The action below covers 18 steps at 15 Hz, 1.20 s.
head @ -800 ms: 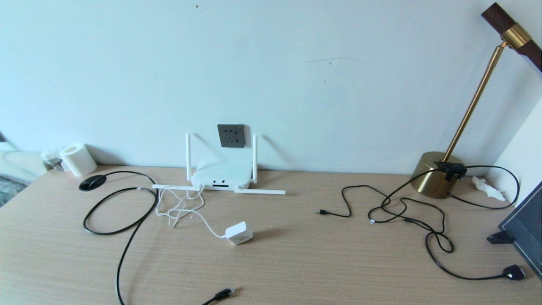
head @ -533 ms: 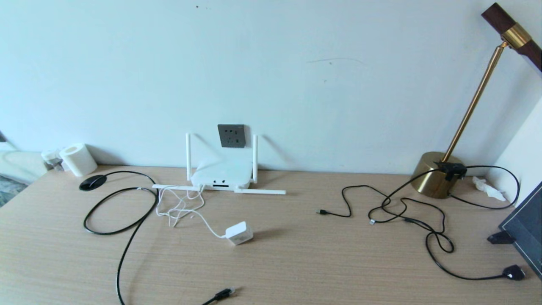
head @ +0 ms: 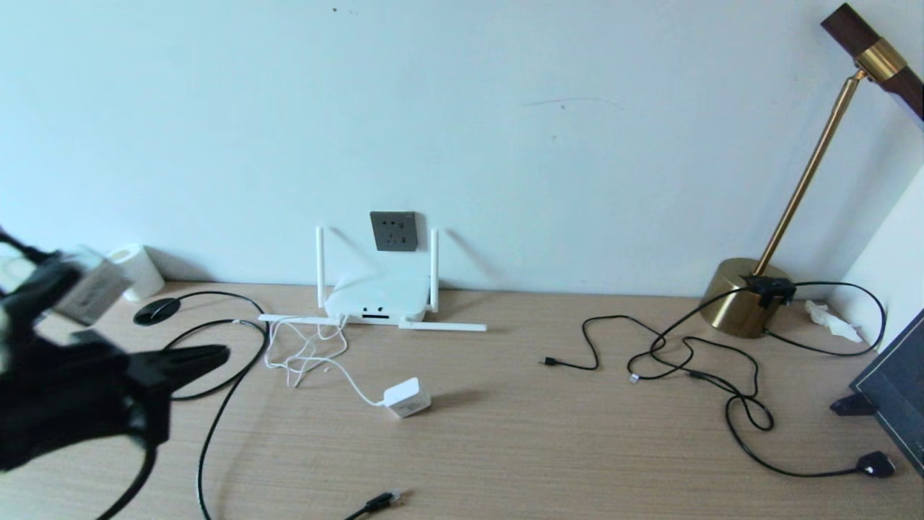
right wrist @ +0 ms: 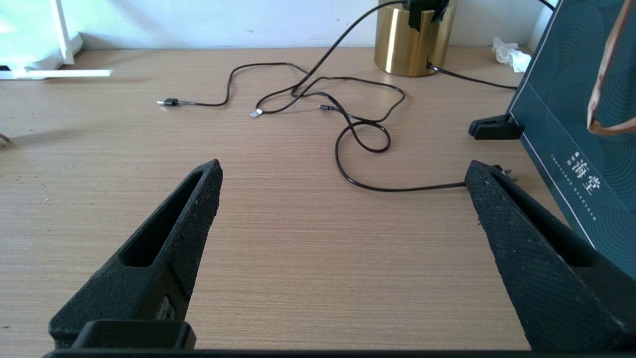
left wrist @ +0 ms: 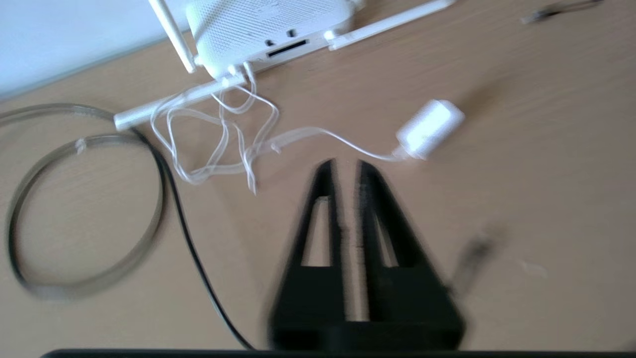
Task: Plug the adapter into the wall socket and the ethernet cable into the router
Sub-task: Pick up plug
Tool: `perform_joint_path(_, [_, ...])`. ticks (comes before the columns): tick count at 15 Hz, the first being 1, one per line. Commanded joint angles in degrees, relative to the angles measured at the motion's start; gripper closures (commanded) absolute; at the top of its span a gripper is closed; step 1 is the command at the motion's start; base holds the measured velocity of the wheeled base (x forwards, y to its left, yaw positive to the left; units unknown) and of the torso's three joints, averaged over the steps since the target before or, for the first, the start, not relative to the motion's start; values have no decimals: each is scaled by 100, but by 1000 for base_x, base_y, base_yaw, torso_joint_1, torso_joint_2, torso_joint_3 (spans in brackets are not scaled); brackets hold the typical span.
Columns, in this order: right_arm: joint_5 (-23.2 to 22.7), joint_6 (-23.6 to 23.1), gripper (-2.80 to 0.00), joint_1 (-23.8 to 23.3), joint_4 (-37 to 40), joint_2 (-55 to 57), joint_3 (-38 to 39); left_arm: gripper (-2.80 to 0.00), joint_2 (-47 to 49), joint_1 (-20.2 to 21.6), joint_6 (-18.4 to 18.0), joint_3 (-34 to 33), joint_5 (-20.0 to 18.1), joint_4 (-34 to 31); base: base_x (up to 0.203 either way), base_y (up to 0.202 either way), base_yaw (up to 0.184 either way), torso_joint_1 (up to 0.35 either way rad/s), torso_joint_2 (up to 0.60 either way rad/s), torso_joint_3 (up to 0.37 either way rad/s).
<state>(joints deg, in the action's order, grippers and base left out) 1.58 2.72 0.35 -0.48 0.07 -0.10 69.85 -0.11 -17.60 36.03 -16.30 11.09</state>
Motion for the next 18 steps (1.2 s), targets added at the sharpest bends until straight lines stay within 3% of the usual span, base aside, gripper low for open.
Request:
perform_joint_path(1, [1, 1, -280, 4, 5, 10, 1, -280, 2484, -15, -811, 609, -68, 705, 0, 0, 0, 0, 0, 0])
perform_joint_path(2, [1, 1, -280, 8, 4, 10, 1, -280, 2997, -77, -1201, 937, -267, 965, 0, 0, 0, 0, 0, 0])
perform_joint_path(4, [1, 1, -280, 0, -3, 10, 1, -280, 3604, -420, -2209, 1653, -1136, 1231, 0, 0, 0, 0, 0, 0])
perform_joint_path(6, [1, 1, -280, 2, 5, 10, 1, -280, 3776, -1053, -2758, 2013, -1427, 929, 0, 0, 0, 0, 0, 0])
perform_joint_path(8, [1, 1, -280, 0, -4, 10, 1, -280, 3817, -1616, -2989, 2151, -1475, 353, 0, 0, 0, 0, 0, 0])
perform_joint_path(11, [9, 27, -280, 0, -4, 10, 1, -280, 4152, -2188, -3106, 2288, -1302, 110, 0, 0, 0, 0, 0, 0])
perform_joint_path(14, [9, 27, -280, 0, -4, 10, 1, -280, 4135, -2241, -3116, 2264, -1124, -27, 0, 0, 0, 0, 0, 0])
perform_joint_path(18, [9, 27, -280, 0, -4, 10, 1, -280, 4078, -2188, -3400, 2823, -823, -1405, 0, 0, 0, 0, 0, 0])
